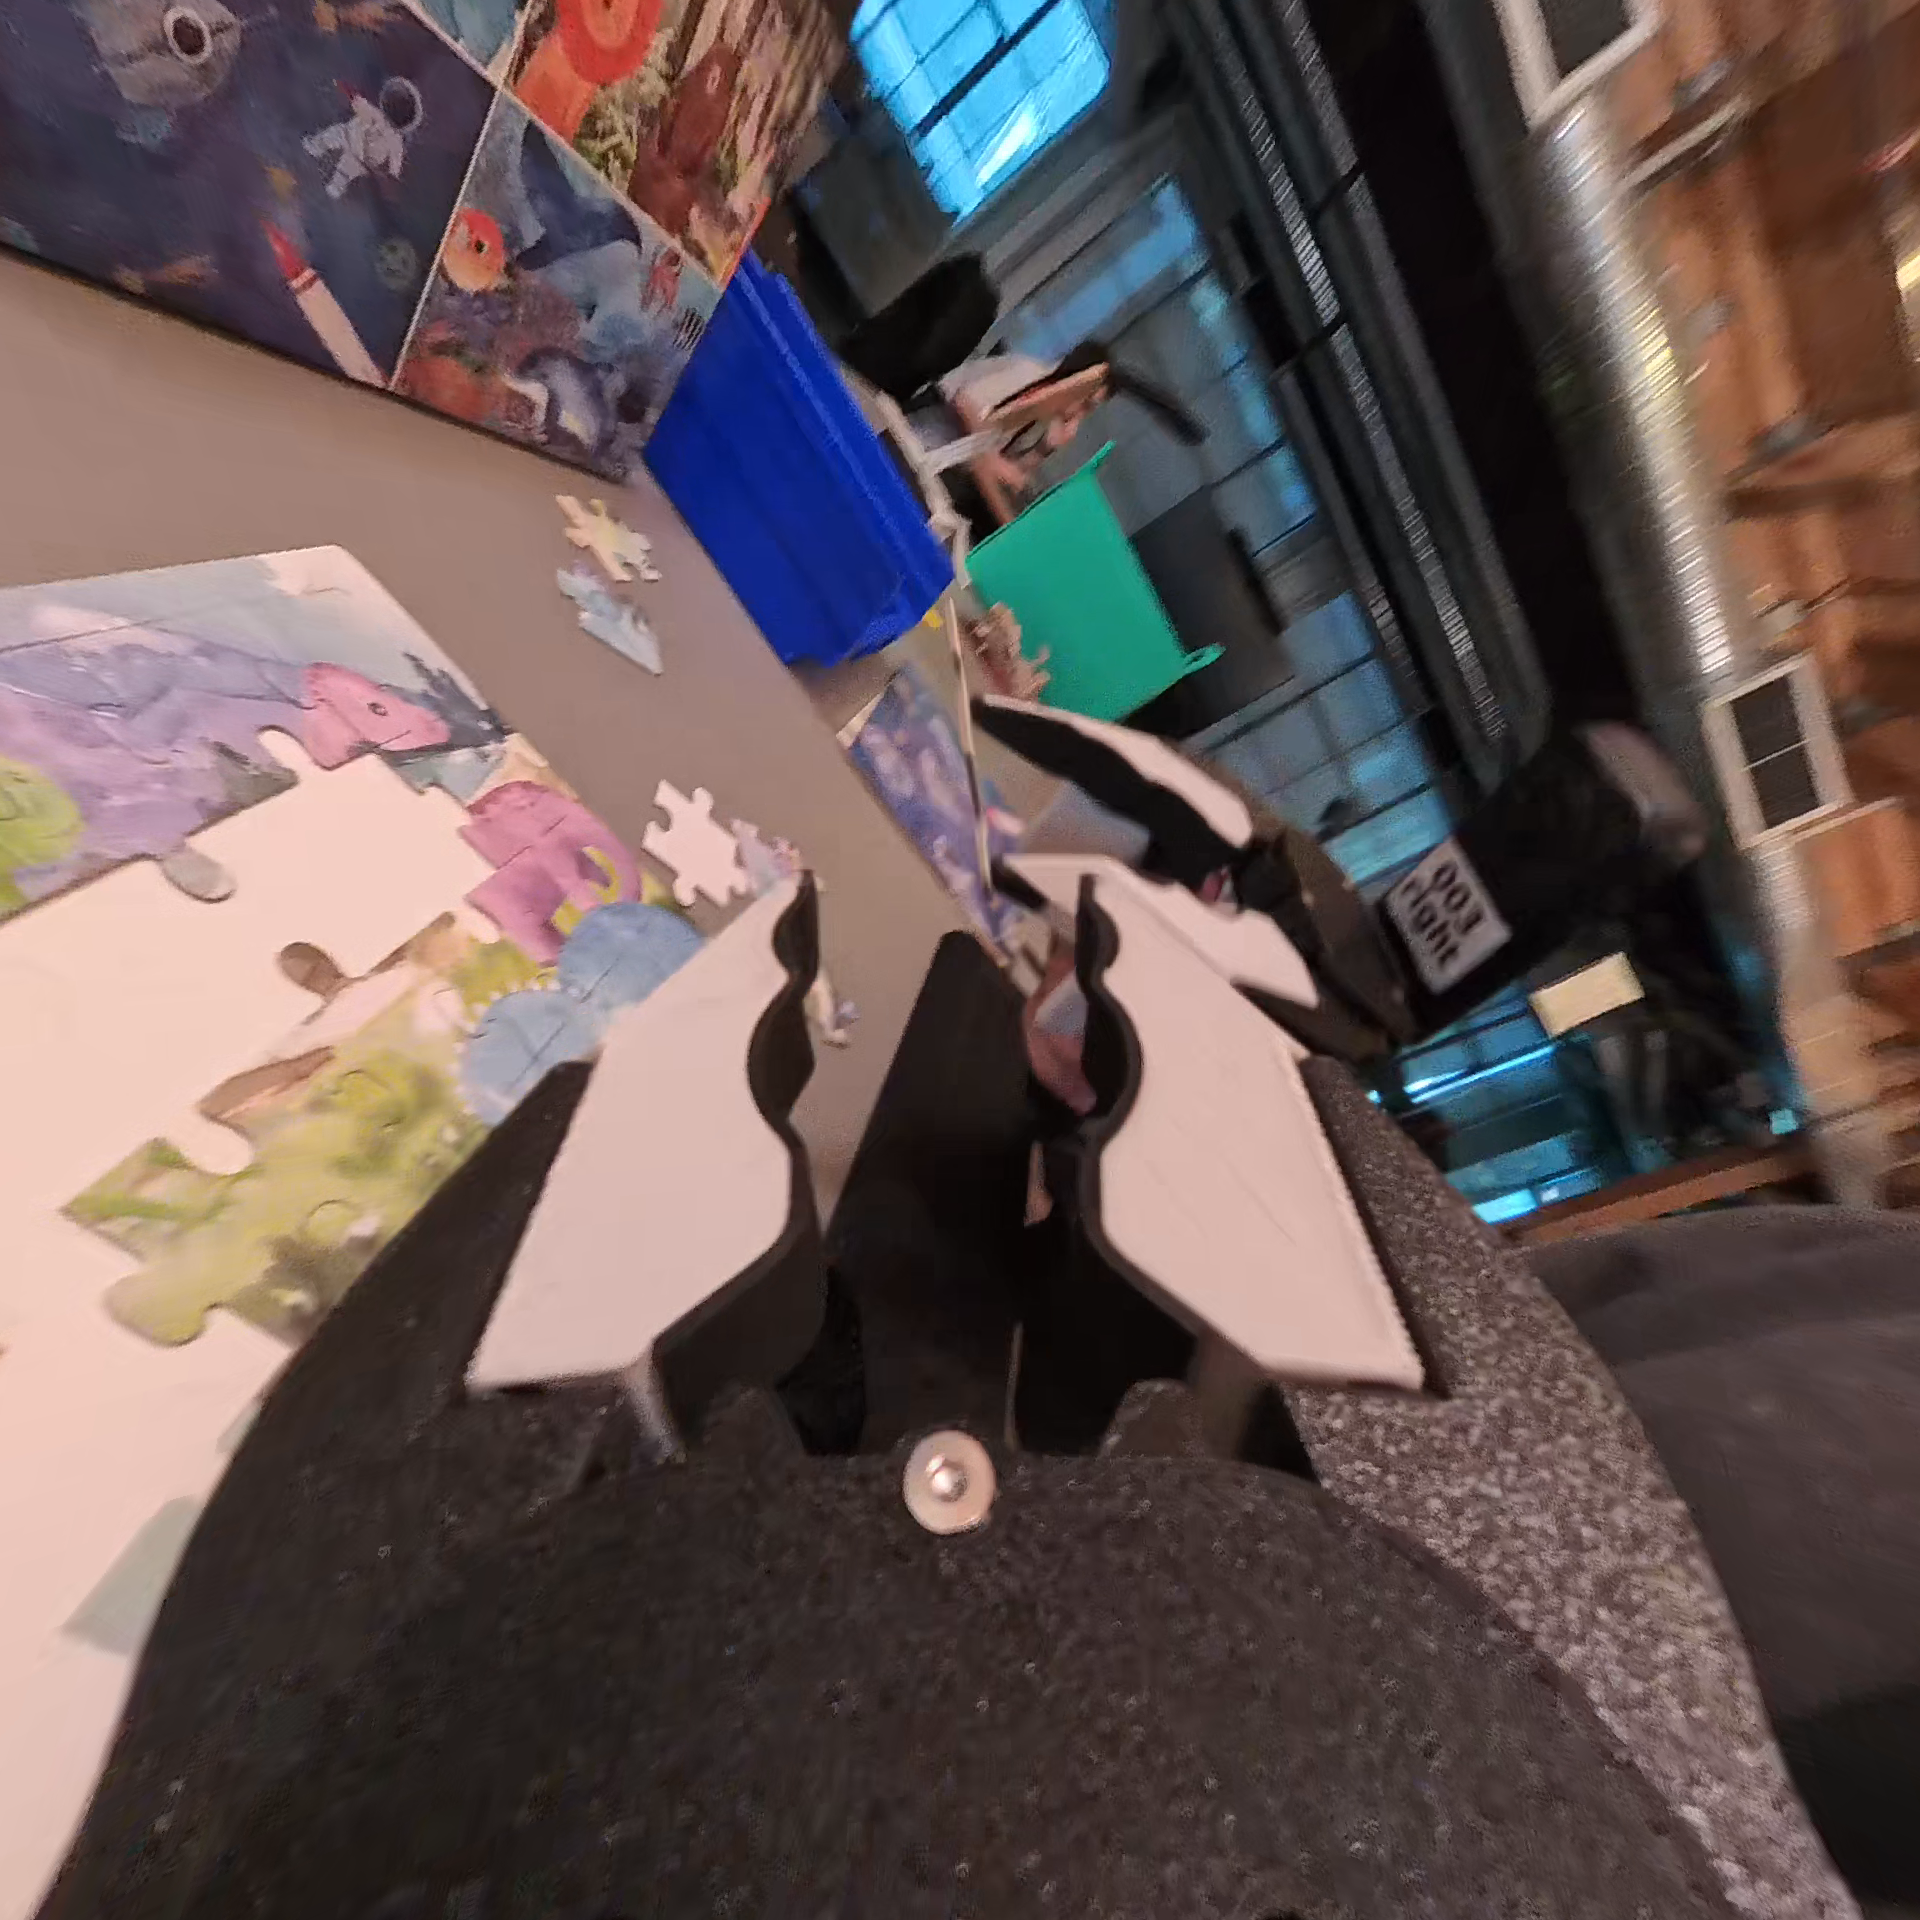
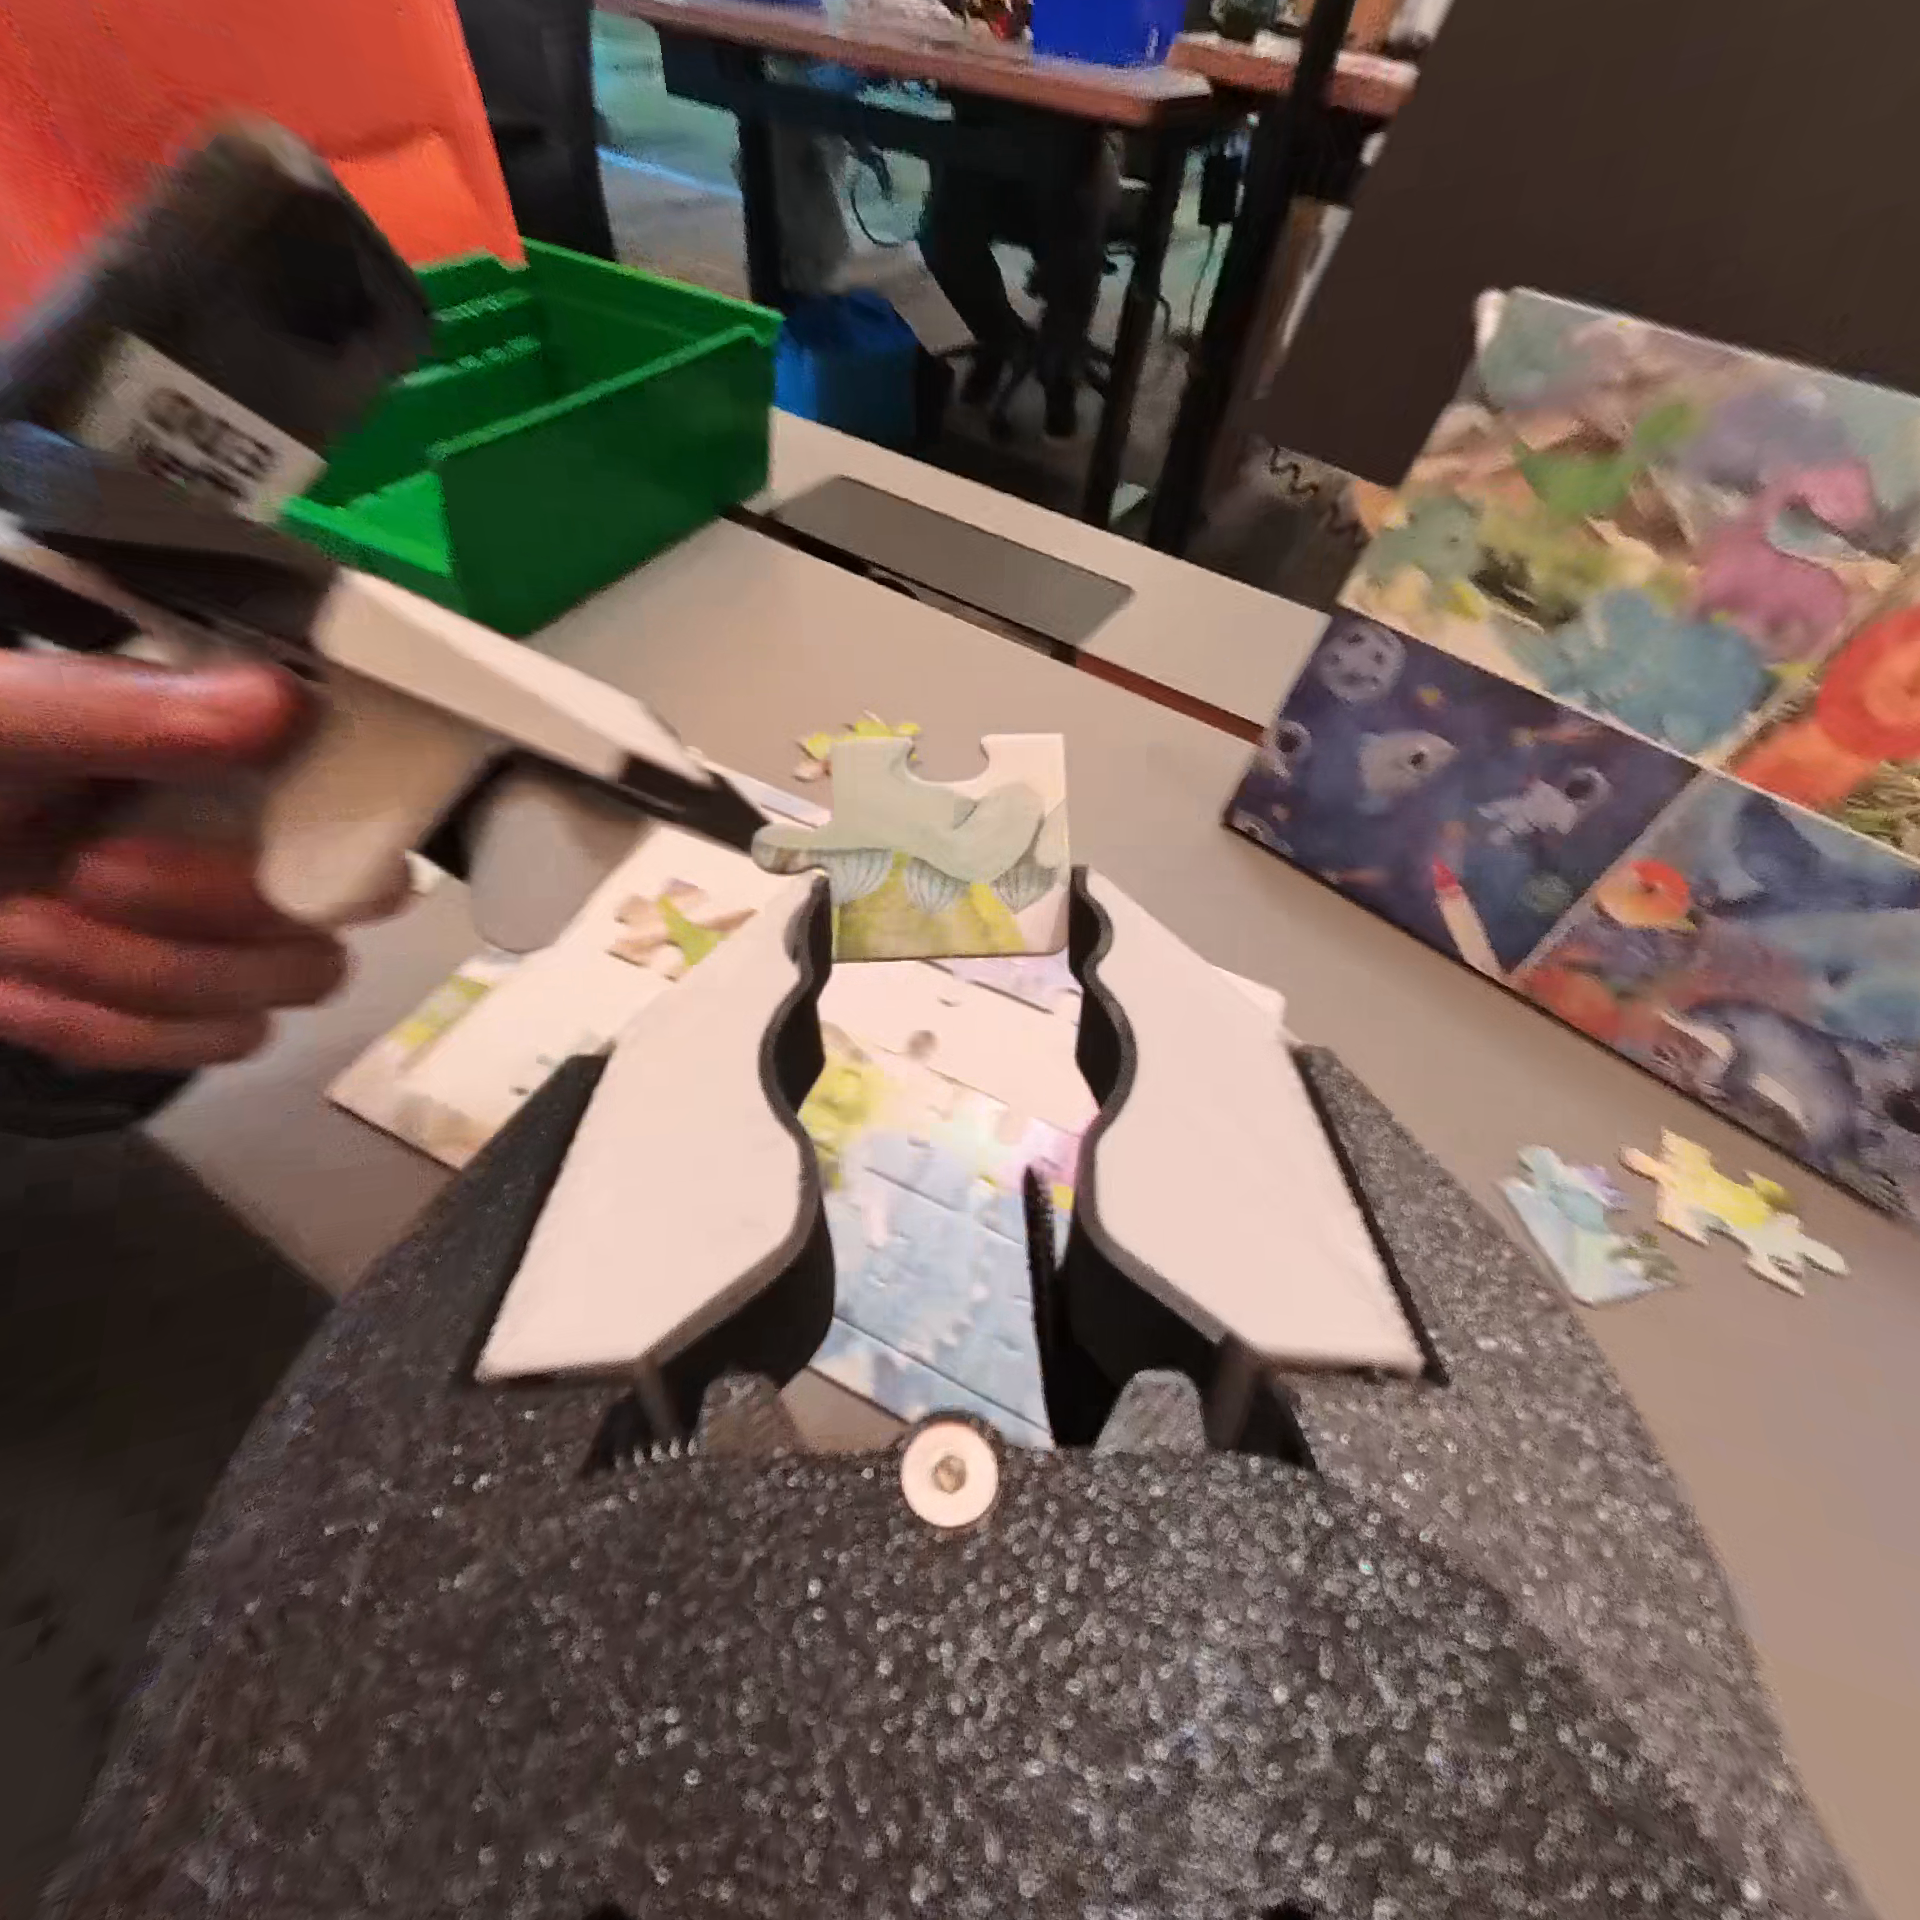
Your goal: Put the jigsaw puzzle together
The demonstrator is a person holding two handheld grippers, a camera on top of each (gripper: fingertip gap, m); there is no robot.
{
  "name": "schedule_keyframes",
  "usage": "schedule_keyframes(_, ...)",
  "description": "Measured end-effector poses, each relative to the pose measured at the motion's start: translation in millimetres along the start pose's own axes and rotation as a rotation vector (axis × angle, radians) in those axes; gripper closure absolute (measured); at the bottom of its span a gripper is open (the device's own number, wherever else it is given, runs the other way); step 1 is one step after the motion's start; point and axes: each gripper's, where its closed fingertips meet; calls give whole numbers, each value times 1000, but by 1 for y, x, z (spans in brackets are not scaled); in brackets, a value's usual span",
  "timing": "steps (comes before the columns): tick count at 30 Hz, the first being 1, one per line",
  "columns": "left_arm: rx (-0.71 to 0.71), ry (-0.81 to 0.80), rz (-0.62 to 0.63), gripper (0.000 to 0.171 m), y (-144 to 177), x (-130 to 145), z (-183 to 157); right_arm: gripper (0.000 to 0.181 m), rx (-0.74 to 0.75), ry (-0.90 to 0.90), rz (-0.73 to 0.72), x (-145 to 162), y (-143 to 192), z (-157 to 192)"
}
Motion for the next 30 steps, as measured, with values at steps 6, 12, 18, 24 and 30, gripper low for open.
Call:
schedule_keyframes(6, 23, 30, 11, 171, 27, 13, 9, 163, -106, -35, -29, -2, -13, 44)
schedule_keyframes(12, -250, -230, 583, 171, 105, 27, 53, 139, -383, -9, 228, 29, -36, 53)
schedule_keyframes(18, -85, -264, 1355, 171, 149, 49, 54, 165, -862, -174, 227, 48, -55, 100)
schedule_keyframes(24, 24, -183, 1769, 171, 129, 61, 74, 181, -967, 19, 260, 80, -26, 138)
schedule_keyframes(30, 10, -138, 2024, 170, 122, 71, 95, 181, -852, 217, 245, 96, -35, 153)
Point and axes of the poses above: each gripper's, where its closed fingertips meet, y back along the fingers, x out of its underside, z = x × y across the jaws, and after that the axes turned 4 degrees about x, right-handed
